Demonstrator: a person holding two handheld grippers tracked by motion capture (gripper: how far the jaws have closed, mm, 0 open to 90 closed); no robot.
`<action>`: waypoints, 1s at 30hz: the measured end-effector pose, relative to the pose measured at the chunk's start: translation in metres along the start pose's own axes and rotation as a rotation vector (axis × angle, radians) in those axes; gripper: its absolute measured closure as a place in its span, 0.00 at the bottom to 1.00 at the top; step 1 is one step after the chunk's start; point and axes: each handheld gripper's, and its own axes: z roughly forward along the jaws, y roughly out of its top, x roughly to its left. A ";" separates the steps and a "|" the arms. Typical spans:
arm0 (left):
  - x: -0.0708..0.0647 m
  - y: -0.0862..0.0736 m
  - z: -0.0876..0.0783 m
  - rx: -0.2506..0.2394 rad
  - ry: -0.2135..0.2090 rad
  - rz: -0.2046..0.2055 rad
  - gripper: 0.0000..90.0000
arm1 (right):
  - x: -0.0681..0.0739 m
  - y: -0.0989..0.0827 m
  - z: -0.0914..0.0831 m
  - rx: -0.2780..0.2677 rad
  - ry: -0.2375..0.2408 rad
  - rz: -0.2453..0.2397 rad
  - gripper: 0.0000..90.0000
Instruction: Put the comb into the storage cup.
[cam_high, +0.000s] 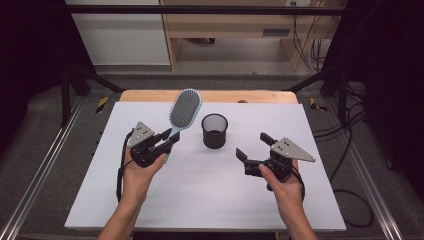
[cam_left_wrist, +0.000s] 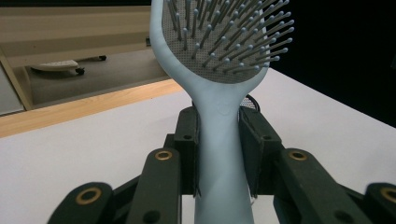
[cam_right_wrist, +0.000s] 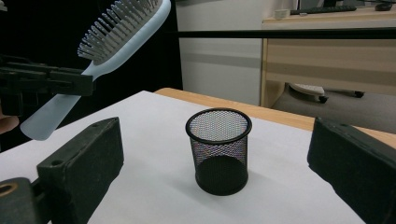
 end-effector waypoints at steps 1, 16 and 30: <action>0.000 0.000 0.000 0.000 0.000 0.001 0.77 | 0.000 -0.001 0.000 -0.004 -0.001 0.004 0.04; -0.006 -0.002 -0.001 -0.021 -0.009 0.001 0.77 | -0.009 -0.027 -0.001 -0.029 0.018 0.068 0.04; -0.023 -0.007 0.007 -0.024 -0.049 0.013 0.77 | 0.000 -0.029 0.004 -0.044 0.058 0.102 0.03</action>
